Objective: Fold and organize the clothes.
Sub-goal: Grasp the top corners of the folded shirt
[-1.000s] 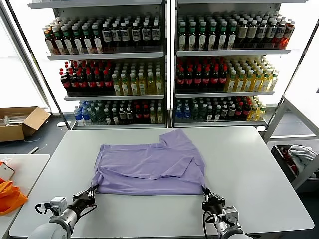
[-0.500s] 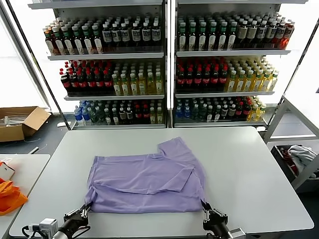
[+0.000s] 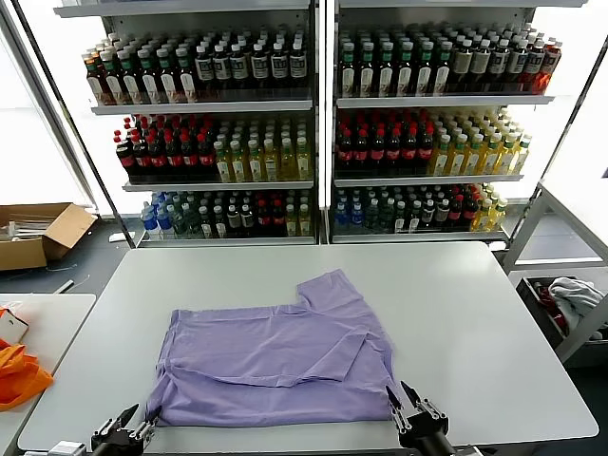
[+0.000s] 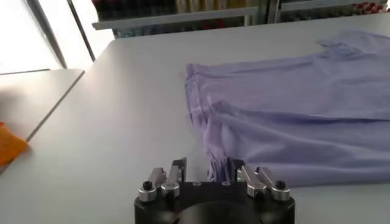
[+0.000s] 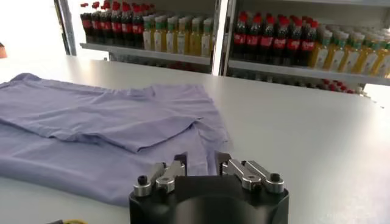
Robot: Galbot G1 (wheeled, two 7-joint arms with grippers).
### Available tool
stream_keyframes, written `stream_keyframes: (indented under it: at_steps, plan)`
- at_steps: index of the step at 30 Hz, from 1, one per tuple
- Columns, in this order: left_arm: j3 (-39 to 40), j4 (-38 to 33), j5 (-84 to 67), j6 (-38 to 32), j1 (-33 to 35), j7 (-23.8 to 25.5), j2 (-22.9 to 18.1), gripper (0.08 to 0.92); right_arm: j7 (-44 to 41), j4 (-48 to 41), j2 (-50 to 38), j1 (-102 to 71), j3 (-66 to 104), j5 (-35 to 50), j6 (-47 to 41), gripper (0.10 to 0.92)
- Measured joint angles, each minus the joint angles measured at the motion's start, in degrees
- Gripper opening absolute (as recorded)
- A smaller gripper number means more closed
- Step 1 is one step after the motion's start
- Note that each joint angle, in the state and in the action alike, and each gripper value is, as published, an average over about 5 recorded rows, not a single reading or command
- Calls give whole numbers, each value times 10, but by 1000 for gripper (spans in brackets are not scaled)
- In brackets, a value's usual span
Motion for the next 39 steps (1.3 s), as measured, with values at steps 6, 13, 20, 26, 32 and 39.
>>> stream_keyframes:
  at_steps: [6,13,20,26,32,39]
  plan:
    - [-35,-8,-33,0,-15,4,39,719,-33,-36,-34,85,13,51,-18,733]
    - [-25,41,-72,-2,-74,21,112,820,-62,-145,-45,257,-46,90,-51,821]
    - [31,122,-103,-3,-157,44,172,823,-77,-273,-30,416,-125,104,-78,823]
    - [94,193,-116,-3,-239,51,194,823,-84,-373,4,511,-173,92,-92,823]
    - [148,253,-124,-3,-307,56,200,823,-88,-452,38,567,-206,72,-100,823]
    - [187,308,-130,-4,-363,60,199,823,-89,-518,71,601,-232,53,-103,823]
